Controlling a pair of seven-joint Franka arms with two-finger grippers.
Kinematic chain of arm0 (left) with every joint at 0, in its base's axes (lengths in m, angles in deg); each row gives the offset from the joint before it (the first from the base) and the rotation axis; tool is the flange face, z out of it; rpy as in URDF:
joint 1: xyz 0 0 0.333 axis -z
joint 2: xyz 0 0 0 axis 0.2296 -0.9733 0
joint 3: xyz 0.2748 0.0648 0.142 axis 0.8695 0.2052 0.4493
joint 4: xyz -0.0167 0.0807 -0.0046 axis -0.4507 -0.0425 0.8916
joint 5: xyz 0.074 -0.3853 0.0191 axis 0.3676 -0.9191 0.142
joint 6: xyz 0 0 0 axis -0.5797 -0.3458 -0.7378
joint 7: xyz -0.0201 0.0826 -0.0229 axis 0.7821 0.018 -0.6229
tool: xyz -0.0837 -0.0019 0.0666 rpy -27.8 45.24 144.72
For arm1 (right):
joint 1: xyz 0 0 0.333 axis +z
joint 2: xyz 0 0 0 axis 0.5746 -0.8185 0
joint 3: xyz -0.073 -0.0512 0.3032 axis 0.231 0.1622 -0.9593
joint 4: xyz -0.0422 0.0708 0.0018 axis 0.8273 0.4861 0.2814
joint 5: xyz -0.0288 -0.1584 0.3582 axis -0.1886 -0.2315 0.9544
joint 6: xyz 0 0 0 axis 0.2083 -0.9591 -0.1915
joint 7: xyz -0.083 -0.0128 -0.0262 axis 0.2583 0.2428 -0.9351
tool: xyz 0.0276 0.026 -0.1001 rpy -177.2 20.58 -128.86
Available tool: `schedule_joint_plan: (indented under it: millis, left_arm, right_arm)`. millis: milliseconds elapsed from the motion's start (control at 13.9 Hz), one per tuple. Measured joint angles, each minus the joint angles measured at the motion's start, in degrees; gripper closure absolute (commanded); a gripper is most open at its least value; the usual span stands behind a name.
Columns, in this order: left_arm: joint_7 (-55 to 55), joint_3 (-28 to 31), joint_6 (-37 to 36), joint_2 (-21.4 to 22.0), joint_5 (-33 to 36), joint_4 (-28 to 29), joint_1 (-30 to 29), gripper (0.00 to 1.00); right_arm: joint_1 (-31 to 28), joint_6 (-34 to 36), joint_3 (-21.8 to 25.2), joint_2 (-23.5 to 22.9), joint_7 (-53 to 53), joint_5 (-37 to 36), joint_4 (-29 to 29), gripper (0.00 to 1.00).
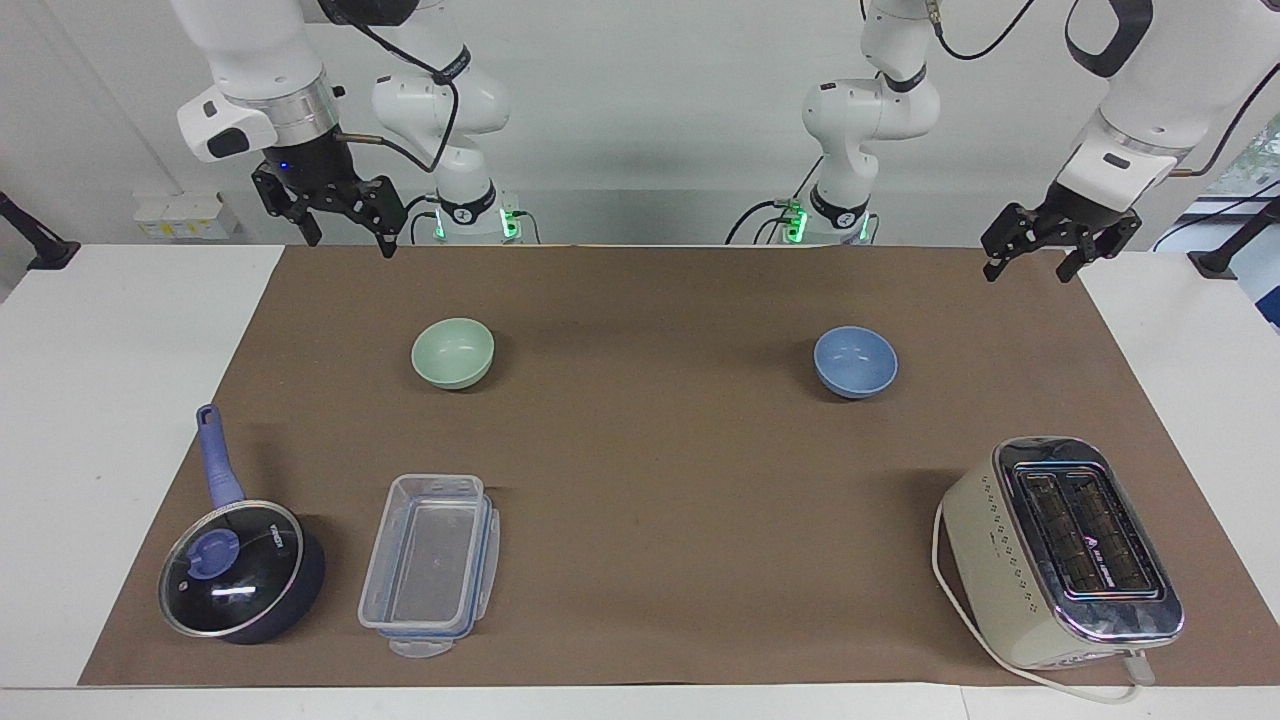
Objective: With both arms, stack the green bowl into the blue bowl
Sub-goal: 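Reach the left gripper toward the rim of the blue bowl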
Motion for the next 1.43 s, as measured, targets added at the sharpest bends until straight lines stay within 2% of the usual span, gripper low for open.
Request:
schedule_joint_plan:
  millis: [502,1004,1434]
  left_arm:
    - [0.2,0.0,0.1,2.2,0.1,3.3,0.0,0.0]
    - [1.3,-0.1,0.9,2.3,0.1,5.8,0.0,0.0]
    - [1.4,-0.1,9.3,4.5,0.1,15.7,0.0,0.0]
  right_arm:
    - [0.0,0.0,0.0,0.0,0.0,0.0,0.0,0.0]
    - [0.0,0.0,0.0,0.0,0.0,0.0,0.0,0.0]
    - [-0.4,0.0,0.1,0.0,0.0,0.0,0.0,0.0]
